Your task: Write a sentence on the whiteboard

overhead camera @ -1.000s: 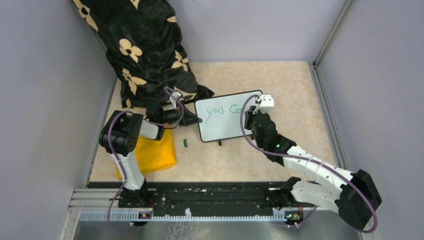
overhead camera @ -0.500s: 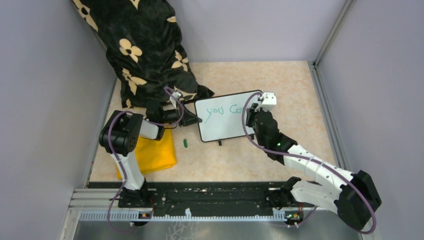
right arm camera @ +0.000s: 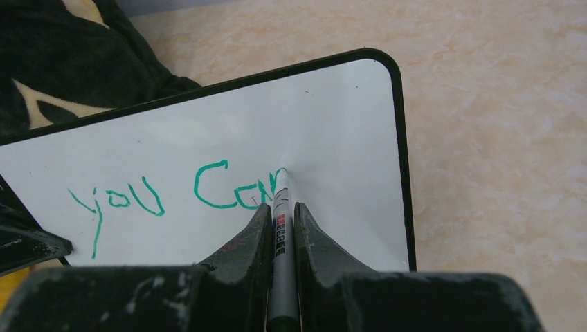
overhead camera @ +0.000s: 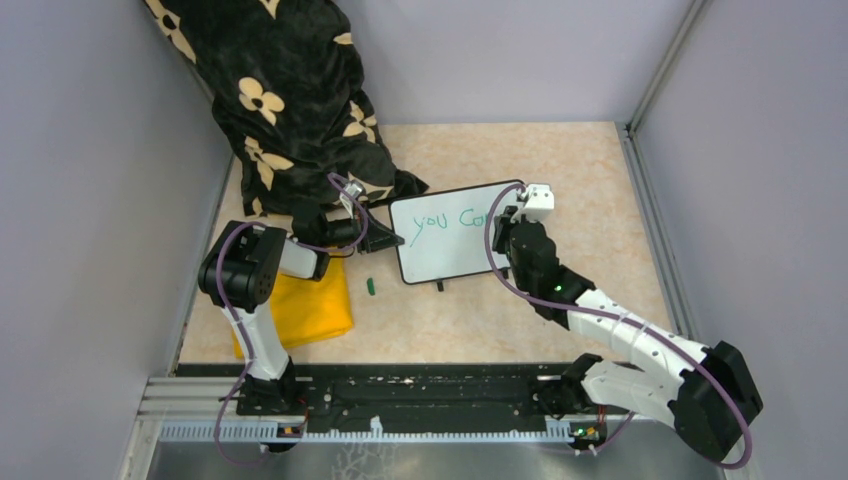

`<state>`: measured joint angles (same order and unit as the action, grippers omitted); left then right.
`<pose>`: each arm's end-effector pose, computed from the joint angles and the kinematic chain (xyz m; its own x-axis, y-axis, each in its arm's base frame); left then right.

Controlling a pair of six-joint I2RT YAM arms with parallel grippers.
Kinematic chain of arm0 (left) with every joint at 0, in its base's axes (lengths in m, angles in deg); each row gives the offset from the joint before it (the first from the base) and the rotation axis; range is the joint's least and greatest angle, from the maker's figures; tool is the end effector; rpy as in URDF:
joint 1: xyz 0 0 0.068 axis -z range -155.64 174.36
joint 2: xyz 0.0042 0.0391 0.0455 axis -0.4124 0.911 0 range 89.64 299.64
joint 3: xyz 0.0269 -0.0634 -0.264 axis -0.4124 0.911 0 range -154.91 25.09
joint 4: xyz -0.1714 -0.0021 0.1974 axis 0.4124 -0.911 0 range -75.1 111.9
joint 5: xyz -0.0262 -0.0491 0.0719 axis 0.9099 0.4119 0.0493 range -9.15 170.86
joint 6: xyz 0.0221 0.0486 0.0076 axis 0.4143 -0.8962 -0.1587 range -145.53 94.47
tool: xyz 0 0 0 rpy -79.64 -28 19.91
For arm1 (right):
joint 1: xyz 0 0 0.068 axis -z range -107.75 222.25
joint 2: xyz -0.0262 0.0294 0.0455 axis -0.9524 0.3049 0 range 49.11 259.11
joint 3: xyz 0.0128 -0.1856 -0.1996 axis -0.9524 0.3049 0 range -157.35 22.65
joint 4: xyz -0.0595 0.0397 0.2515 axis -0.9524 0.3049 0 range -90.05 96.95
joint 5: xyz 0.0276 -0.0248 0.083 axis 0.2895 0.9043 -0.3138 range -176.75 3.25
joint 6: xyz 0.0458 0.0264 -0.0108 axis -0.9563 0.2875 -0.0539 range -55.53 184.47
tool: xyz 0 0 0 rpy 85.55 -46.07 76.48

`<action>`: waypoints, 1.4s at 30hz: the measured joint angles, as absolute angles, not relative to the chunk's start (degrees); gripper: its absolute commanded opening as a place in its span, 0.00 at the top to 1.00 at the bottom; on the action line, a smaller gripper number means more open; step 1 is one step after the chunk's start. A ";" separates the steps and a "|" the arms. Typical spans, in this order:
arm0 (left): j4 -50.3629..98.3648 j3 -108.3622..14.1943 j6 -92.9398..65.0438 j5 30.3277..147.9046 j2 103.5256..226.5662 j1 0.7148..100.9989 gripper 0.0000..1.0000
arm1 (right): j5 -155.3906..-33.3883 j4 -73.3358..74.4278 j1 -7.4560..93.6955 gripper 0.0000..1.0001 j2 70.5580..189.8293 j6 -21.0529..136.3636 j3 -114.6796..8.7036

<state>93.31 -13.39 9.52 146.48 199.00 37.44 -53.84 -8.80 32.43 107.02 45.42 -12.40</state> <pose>0.3171 -0.1071 0.1516 -0.5558 -0.1142 -0.8234 0.8079 0.1590 -0.5674 0.1887 0.1322 0.2720 -0.2203 0.1731 -0.9599 -0.0644 0.9794 0.1914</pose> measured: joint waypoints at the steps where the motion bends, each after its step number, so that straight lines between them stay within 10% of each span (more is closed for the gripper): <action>1: 93.31 -13.39 9.50 146.48 199.00 37.44 1.00 | -53.84 -8.78 32.43 1.00 107.02 45.42 -12.40; 42: 93.12 -13.50 9.43 146.57 199.00 37.46 1.00 | -54.37 -5.52 32.78 1.00 104.57 43.54 -10.33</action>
